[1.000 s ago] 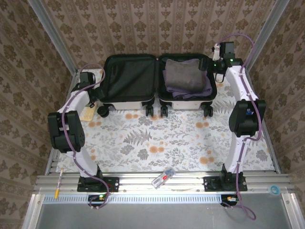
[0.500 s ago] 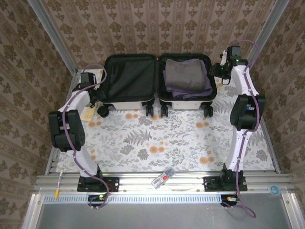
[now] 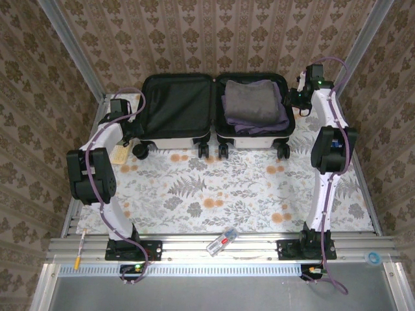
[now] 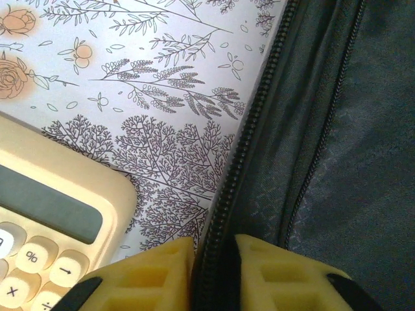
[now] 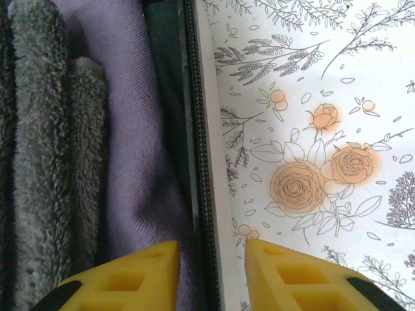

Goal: Pack the luggage

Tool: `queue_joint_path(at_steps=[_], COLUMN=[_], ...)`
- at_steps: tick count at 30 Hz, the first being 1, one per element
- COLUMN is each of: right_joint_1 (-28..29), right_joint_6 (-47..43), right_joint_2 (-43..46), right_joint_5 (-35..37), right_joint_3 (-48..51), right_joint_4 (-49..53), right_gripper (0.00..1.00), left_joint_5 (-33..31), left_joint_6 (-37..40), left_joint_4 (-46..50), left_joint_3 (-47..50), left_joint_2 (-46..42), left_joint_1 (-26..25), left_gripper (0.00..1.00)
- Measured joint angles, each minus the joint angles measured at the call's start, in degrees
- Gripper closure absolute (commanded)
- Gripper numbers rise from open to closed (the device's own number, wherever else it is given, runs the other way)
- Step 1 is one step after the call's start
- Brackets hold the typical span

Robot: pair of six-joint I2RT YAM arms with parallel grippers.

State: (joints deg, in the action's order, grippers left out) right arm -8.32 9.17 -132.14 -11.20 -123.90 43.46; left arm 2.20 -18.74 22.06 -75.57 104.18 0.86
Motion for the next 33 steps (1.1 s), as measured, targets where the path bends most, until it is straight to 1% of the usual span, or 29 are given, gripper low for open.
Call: queue_joint_path(at_steps=[4,7,11,17,19,26,33], right_joint_1=[0.00,0.00,0.26,0.26,0.37,0.59,1.09], right_joint_6=[-0.13,-0.17,-0.44,-1.46,-1.75,-1.99,-2.56], right_joint_2=[-2.03,-2.43,-2.51,-2.49,-2.49,-2.19,2.36], right_joint_5=[0.00,-0.09,-0.55,-0.66,-0.66,-0.59,0.04], right_joint_3=[-2.19,-2.51,-2.71,-2.80,-2.80,-2.21,5.60], right_joint_4=[0.70,1.64,1.79,1.90,1.92,1.49,-2.32], right_gripper=[0.73,0.78,0.86,0.96,0.99,1.00,1.00], left_joint_5=[0.13,0.20,0.26,0.13,0.13,-1.36,-4.35], left_joint_6=[0.28,0.44,0.70,1.11,1.31,1.92,1.97], left_joint_4=[0.72,1.03,1.95,2.89,2.95,4.55,5.99], left_joint_3=[-0.61,-0.96,-1.66,-2.23,-2.23,-1.99,0.94], left_joint_2=[0.00,0.00,0.02,0.00,-0.02,-1.97,-8.74], left_joint_1=[0.07,0.07,0.11,-0.07,-0.11,-1.33,-2.40], left_gripper=[0.80,0.82,0.90,0.99,1.00,1.00,1.00])
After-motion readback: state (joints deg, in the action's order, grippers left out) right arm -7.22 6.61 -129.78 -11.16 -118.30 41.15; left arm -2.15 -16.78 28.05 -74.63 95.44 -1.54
